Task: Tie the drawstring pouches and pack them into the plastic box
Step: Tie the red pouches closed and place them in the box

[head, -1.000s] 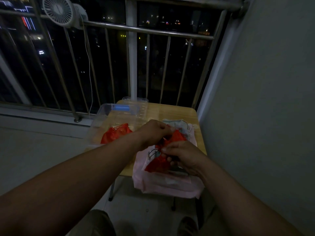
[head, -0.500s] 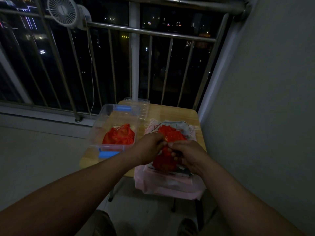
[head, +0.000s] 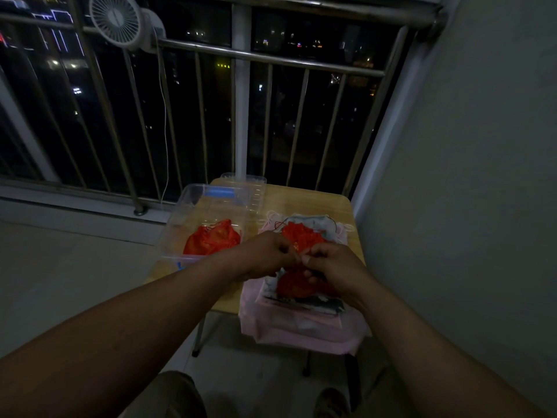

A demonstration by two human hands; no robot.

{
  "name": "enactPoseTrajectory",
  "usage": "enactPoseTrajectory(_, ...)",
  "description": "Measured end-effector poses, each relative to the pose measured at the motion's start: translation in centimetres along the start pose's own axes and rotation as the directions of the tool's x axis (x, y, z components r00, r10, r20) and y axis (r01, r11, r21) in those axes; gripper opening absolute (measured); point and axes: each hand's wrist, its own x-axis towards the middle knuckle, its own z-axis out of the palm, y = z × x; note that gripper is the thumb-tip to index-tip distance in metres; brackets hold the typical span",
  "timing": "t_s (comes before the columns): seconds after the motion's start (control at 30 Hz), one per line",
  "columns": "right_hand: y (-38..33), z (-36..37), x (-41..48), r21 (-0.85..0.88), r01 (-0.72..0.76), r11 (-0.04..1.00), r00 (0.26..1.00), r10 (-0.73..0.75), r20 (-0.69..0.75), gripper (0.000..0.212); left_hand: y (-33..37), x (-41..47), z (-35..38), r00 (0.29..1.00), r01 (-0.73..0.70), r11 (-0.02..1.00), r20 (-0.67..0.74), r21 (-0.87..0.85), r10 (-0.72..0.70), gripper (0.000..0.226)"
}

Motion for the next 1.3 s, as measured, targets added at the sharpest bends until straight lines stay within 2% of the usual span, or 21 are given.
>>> enactPoseTrajectory(0.13, 0.1, -0.1, 0.1, 0.022, 0.023, 1.000, 0.999, -0.024, 0.029, 0.010, -0.7, 0.2, 0.3, 0.997, -0.055, 0.998, -0.052, 0.020, 0.056, 0.007)
enactPoseTrajectory(0.33, 0.3, -0.6, 0.1, 0.064, 0.031, 0.997, 0.993, -0.038, 0.114, 0.010, -1.5, 0.1, 0.8, 0.989, -0.135, 0.989, -0.065, -0.054, 0.132, 0.016)
enactPoseTrajectory(0.6, 0.3, -0.7, 0.3, 0.027, 0.045, 0.999, 0.992, -0.047, 0.119, 0.010, -2.0, 0.5, 0.2, 0.997, -0.073, 0.994, -0.030, -0.075, 0.071, 0.007)
enactPoseTrajectory(0.73, 0.2, -0.7, 0.2, 0.023, 0.052, 0.998, 0.985, -0.055, 0.161, 0.010, -2.1, 0.5, 0.1, 0.995, -0.099, 0.990, -0.038, -0.102, 0.095, 0.004)
enactPoseTrajectory(0.97, -0.1, -1.1, 0.0, 0.046, 0.064, 0.997, 0.974, -0.073, 0.216, 0.010, -2.7, 0.4, -0.1, 0.993, -0.109, 0.976, 0.029, -0.187, 0.117, 0.011)
enactPoseTrajectory(1.07, -0.4, -0.9, 0.0, -0.003, 0.112, 0.994, 0.976, -0.110, 0.190, 0.011, -2.4, 0.3, 0.1, 0.994, -0.094, 0.974, 0.043, -0.207, 0.105, 0.010)
enactPoseTrajectory(1.2, -0.3, -0.6, 0.0, -0.155, 0.217, 0.964, 0.971, -0.196, 0.140, 0.018, -2.6, 0.4, 0.1, 0.996, -0.057, 0.983, 0.064, -0.174, 0.069, 0.011)
enactPoseTrajectory(1.3, 0.2, -0.3, 0.4, -0.259, 0.272, 0.927, 0.962, -0.253, 0.102, 0.012, -2.8, 0.4, 0.3, 0.997, -0.011, 0.986, 0.073, -0.167, 0.023, 0.012)
